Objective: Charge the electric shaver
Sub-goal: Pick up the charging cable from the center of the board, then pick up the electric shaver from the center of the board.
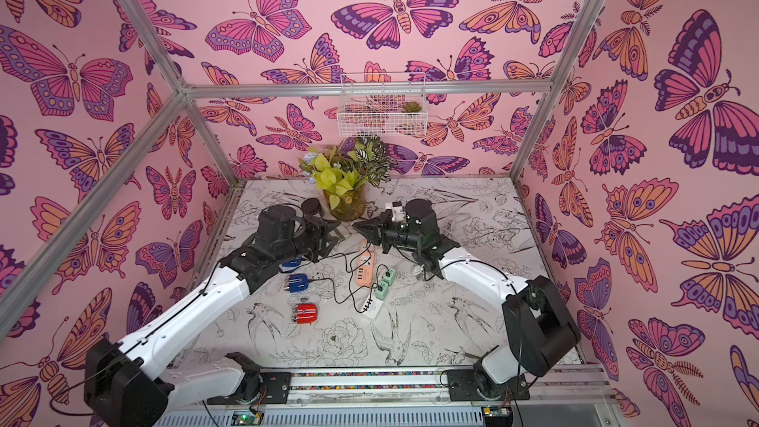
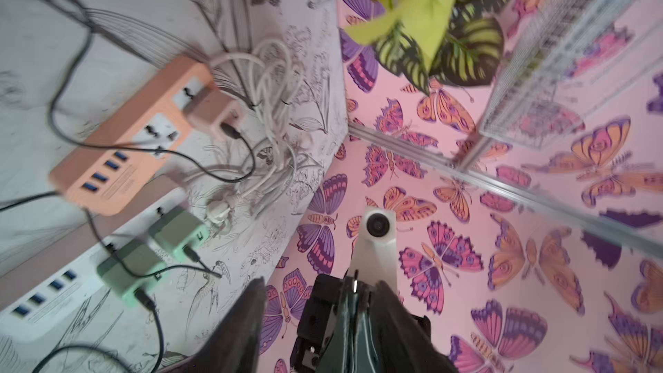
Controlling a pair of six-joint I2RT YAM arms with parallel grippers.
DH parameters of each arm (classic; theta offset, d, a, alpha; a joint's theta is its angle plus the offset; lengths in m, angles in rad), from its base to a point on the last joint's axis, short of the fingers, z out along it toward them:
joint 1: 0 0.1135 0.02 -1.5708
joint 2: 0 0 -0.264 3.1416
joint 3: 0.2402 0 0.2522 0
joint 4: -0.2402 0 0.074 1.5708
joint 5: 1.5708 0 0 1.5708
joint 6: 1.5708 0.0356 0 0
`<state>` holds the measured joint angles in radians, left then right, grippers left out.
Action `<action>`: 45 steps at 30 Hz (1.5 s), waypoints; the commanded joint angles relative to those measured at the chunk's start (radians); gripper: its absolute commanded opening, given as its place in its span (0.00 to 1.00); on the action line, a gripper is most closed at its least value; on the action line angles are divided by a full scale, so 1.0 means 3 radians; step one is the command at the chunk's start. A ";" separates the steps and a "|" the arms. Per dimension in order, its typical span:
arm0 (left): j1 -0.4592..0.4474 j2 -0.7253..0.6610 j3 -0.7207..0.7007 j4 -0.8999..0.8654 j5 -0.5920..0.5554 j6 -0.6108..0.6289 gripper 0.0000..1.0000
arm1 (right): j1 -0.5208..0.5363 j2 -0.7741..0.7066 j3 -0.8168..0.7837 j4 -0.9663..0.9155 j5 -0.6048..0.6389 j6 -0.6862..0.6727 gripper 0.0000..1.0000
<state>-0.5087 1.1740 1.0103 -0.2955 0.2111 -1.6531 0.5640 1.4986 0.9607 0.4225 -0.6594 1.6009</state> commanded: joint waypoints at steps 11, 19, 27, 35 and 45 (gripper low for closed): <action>0.0013 -0.0818 -0.0928 -0.1969 -0.0323 -0.0921 0.66 | 0.0019 -0.0476 -0.0128 -0.1225 -0.0990 -0.2054 0.00; 0.0049 -0.0493 -0.1148 -0.1796 -0.0378 -0.1217 0.77 | 0.0195 -0.0393 0.0016 -0.1302 -0.0956 -0.2058 0.00; 0.0126 0.0157 -0.1192 -0.1437 -0.0358 -0.1387 0.81 | 0.0201 -0.0377 0.0085 -0.1289 -0.1028 -0.2028 0.00; 0.0161 0.0548 -0.1325 -0.1315 -0.0409 -0.1350 0.76 | 0.0201 -0.0423 0.0055 -0.1265 -0.0998 -0.1986 0.00; 0.0228 0.0741 -0.1500 -0.0976 -0.0492 -0.1177 0.57 | 0.0201 -0.0410 0.0024 -0.1168 -0.0983 -0.1900 0.00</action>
<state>-0.4503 1.3384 0.6239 -0.6750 0.1291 -2.0331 0.6189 1.3762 0.9531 0.0490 -0.9443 1.0245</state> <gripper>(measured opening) 0.596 0.077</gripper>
